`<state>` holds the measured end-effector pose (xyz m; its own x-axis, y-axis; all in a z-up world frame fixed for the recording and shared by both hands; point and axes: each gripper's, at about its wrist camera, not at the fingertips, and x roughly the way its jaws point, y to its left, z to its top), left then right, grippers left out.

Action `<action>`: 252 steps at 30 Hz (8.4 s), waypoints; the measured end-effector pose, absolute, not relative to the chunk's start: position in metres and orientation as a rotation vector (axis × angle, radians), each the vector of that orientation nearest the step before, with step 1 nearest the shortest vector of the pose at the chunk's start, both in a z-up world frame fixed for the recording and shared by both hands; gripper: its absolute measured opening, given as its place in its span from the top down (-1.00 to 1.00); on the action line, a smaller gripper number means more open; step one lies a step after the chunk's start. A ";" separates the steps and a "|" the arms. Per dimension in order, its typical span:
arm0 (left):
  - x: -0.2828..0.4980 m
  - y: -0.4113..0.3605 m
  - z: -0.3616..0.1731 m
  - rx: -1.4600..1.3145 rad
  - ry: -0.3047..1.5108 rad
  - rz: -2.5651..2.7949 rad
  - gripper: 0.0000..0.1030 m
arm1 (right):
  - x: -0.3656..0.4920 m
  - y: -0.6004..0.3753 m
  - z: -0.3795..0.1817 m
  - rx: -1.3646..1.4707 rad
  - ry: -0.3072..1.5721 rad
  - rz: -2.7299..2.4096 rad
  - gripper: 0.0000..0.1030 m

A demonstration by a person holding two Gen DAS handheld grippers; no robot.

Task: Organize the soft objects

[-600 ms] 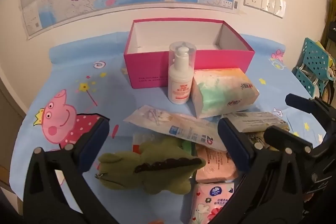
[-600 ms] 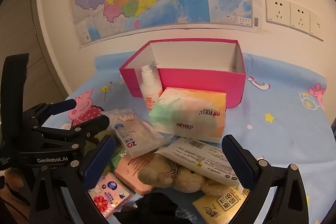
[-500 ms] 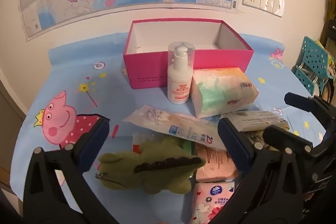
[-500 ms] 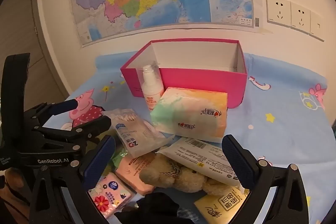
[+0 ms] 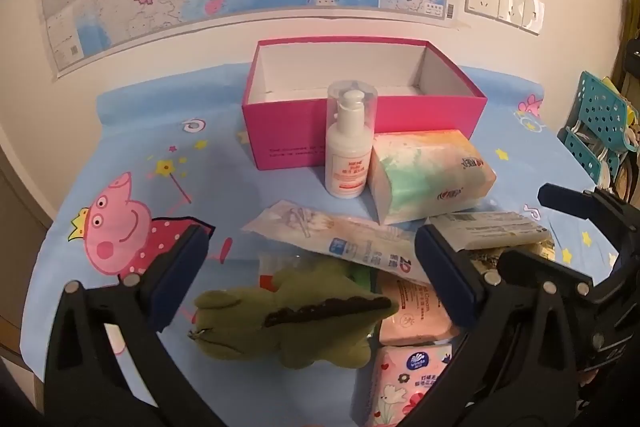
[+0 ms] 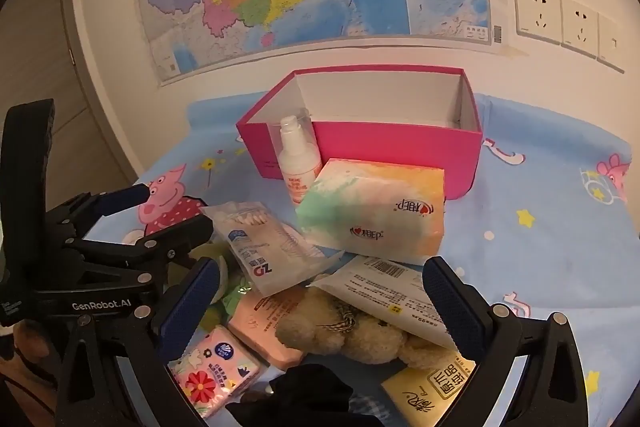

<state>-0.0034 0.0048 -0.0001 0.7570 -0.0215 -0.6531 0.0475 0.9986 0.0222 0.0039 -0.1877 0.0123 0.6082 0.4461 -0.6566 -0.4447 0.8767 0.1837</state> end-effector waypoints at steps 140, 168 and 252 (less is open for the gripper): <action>0.079 0.097 -0.066 -0.143 1.041 -0.616 0.10 | 0.059 -0.165 -0.041 0.212 1.151 0.613 0.37; 0.120 0.080 -0.072 -0.084 1.138 -0.701 0.33 | 0.078 -0.134 -0.065 0.270 1.225 0.492 0.34; 0.059 0.037 0.078 -0.088 0.797 -0.629 0.51 | 0.064 -0.230 0.083 0.162 0.684 0.700 0.79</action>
<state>0.0586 0.0367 0.0782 0.5275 -0.5581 -0.6405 0.4935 0.8150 -0.3037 0.0641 -0.2304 0.0831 0.5589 0.6420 -0.5248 -0.5398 0.7621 0.3575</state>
